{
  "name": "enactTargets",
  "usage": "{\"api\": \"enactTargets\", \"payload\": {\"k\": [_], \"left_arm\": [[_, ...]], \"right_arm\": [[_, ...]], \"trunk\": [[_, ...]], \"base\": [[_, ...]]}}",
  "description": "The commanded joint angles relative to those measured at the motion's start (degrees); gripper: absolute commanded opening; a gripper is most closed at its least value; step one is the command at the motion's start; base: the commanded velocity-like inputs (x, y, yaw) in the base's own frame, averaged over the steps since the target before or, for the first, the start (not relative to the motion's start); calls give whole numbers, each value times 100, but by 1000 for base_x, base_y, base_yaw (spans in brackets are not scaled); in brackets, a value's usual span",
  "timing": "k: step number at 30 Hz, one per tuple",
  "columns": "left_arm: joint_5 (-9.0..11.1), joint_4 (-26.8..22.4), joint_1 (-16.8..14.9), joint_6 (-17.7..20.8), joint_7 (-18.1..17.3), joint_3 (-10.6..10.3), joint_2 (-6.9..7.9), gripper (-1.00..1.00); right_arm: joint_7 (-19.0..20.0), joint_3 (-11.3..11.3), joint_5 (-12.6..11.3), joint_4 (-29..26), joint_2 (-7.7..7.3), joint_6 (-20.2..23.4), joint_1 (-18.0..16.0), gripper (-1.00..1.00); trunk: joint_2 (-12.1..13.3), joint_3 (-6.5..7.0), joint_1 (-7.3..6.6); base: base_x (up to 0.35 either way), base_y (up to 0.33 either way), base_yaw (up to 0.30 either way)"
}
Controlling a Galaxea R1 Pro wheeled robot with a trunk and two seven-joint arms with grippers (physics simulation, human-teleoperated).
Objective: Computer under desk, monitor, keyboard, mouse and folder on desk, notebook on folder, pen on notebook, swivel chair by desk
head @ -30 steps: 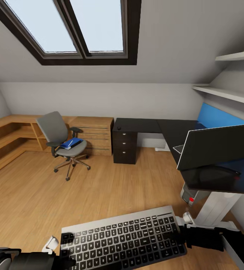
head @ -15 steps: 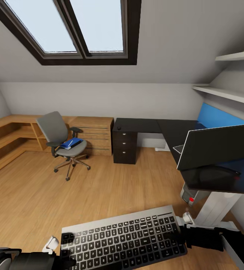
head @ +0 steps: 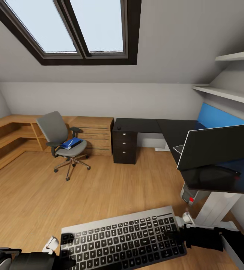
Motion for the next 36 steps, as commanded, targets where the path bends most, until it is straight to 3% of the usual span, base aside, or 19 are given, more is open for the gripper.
{"api": "enactTargets", "payload": {"k": [1, 36], "left_arm": [[96, -4, -8, 60, -4, -11, 2, -100], [96, -6, -8, 68, 12, -13, -7, -100]], "right_arm": [[2, 19, -58, 2, -4, 72, -3, -100], [5, 18, -58, -1, -7, 72, -3, -100]], "trunk": [[-12, -12, 3], [-12, -12, 3]], "base": [[0, 0, 0], [0, 0, 0]]}}
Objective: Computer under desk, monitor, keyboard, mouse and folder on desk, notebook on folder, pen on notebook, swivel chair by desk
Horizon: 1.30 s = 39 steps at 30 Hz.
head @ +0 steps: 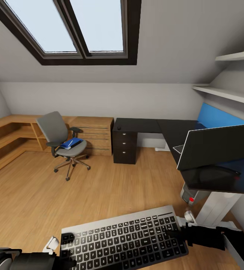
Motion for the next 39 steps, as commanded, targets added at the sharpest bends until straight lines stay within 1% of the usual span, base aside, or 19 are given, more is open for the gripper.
{"api": "enactTargets", "payload": {"k": [1, 5, 6, 7, 11, 27, 39], "left_arm": [[-44, 4, -11, -40, 9, 3, 2, -100], [-77, 9, -11, -40, 9, 4, 2, -100], [-93, 10, -11, -40, 9, 4, 2, 100], [-138, 11, -11, -40, 9, 6, 2, 100], [-179, 12, -11, -40, 9, 18, 2, 100], [-196, 12, -11, -40, 9, 35, 2, 100], [-201, 14, -11, -40, 11, 37, 11, 100]], "right_arm": [[13, 189, -111, -4, -4, 100, -3, -100], [13, 187, -111, -4, -4, 100, -3, -100], [13, 186, -111, -4, -4, 100, -3, -100], [13, 180, -114, -3, -4, 100, -3, -100], [15, 174, -118, -3, -4, 100, -3, -100], [34, 155, -124, -7, -12, 100, -3, -100], [36, 88, -152, -8, -29, 96, -3, -100]], "trunk": [[-12, -12, 3], [-12, -12, 3], [-12, -12, 3], [-12, -12, 3], [-12, -12, 3], [-12, -12, 3], [-12, -12, 3]], "base": [[0, 0, 0], [0, 0, 0], [0, 0, 0], [0, 0, 0], [0, 0, 0], [0, 0, 0], [0, 0, 0]]}}
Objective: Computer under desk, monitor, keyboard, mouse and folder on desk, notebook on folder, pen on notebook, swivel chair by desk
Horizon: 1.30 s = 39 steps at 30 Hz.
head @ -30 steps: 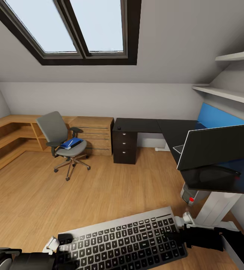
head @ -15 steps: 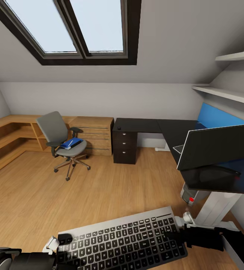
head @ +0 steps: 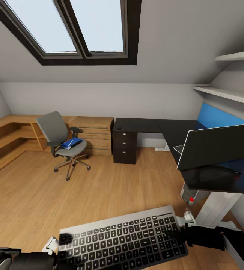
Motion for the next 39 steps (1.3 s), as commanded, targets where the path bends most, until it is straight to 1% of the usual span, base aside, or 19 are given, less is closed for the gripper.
{"api": "enactTargets", "payload": {"k": [1, 3, 8, 11, 19, 24, 29, 31, 32, 34, 35, 37, 38, 39], "left_arm": [[34, 2, -7, 34, 9, -10, 5, 100], [32, 3, -7, 34, 11, -9, 5, 100], [27, 6, -7, 34, 18, -8, 5, 100], [27, 11, -7, 34, 24, -7, 1, 100], [32, 25, -7, 34, 32, -11, -3, 100], [22, 31, -7, 34, 44, -15, -3, 100], [-57, 41, -7, 35, 91, -16, -8, 100], [-85, 72, -7, 36, 191, -16, -51, 100], [-96, 96, -7, 35, 303, -16, -120, 100], [-105, 123, -7, 34, 464, -16, -201, 100], [-114, 144, -7, 34, 664, -18, -287, 100], [-130, 158, -7, 34, 883, -22, -369, 100], [-137, 163, -7, 36, 990, -24, -410, 100], [-148, 170, -7, 35, 1196, -31, -494, 100]], "right_arm": [[6, 4, -57, 2, -7, 63, -6, -100], [5, -45, -57, 4, -8, 62, -6, -100], [-8, -460, -50, 7, -2, 71, -6, -100], [-17, -569, -50, 12, -1, 79, -6, -100], [-31, -748, -50, 16, 0, 91, -6, -100], [-39, -784, -53, 16, 6, 91, -6, -100], [-163, -788, -59, 16, 21, 75, -6, -100], [-284, -788, -63, 16, 23, 71, -6, -100], [-386, -785, -65, 16, 26, 70, -6, -100], [-492, -783, -69, 16, 31, 69, -6, -100], [-585, -782, -75, 16, 66, 68, -6, -100], [-668, -791, -79, 16, 137, 65, -6, -100], [-759, -826, -78, 16, 231, 63, -6, -100], [-812, -860, -76, 16, 281, 60, -6, -100]], "trunk": [[-12, -12, 3], [-12, -12, 3], [-12, -12, 3], [-12, -12, 3], [-12, -12, 3], [-12, -12, 3], [-12, -12, 3], [-12, -12, 3], [-12, -12, 3], [-12, -12, 3], [-12, -12, 3], [-12, -12, 3], [-12, -12, 3], [-12, -12, 3]], "base": [[0, 0, 0], [0, 0, 0], [0, 0, 0], [0, 0, 0], [0, 0, 0], [0, 0, 0], [0, 0, 0], [0, 0, 0], [0, 0, 0], [0, 0, 0], [0, 0, 0], [0, 0, 0], [0, 0, 0], [0, 0, 0]]}}
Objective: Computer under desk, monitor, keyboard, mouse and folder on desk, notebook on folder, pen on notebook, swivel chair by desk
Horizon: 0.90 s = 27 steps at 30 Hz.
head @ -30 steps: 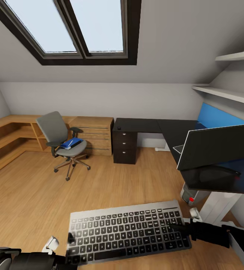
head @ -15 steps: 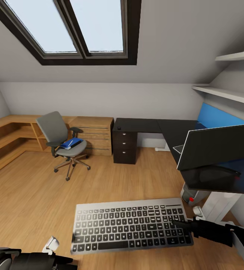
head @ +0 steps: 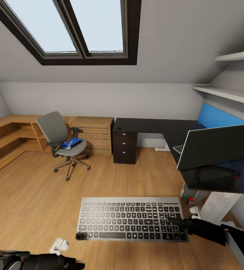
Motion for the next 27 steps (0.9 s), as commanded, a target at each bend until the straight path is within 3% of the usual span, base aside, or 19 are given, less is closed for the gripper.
{"api": "enactTargets", "payload": {"k": [1, 7, 8, 12, 14, 17, 22, 27], "left_arm": [[30, 1, -7, 33, 113, -9, -44, 100], [-49, 22, -7, 32, 1008, -4, -398, 100], [-67, 24, -7, 32, 1284, 0, -478, 100], [-91, 66, -7, 26, 1973, 8, -729, 100], [-122, 175, -7, 18, 2436, 1, -955, 100], [-142, 325, -7, -40, 2778, -10, -1137, 100], [-156, 598, -7, -393, 3081, -13, -1257, 100], [-151, 770, -7, -972, 3582, -12, -1297, 100]], "right_arm": [[-44, -42, -39, 0, 51, 58, -4, -100], [-769, -368, -34, 0, 509, 27, -4, -100], [-995, -406, -34, 0, 608, 6, -4, -100], [-1582, -460, -37, -1, 745, -25, -4, -100], [-1925, -473, -48, -5, 816, -33, -4, -100], [-2102, -479, -49, -7, 892, -36, -4, -100], [-2198, -480, -37, -4, 973, -61, -4, -100], [-2337, -501, -32, 12, 1195, -283, -4, -100]], "trunk": [[-12, -12, 3], [-12, -12, 3], [-12, -12, 3], [-12, -12, 3], [-12, -12, 3], [-12, -12, 3], [-12, -12, 3], [-12, -12, 3]], "base": [[0, 0, 0], [0, 0, 0], [0, 0, 0], [0, 0, 0], [0, 0, 0], [0, 0, 0], [0, 0, 0], [0, 0, 0]]}}
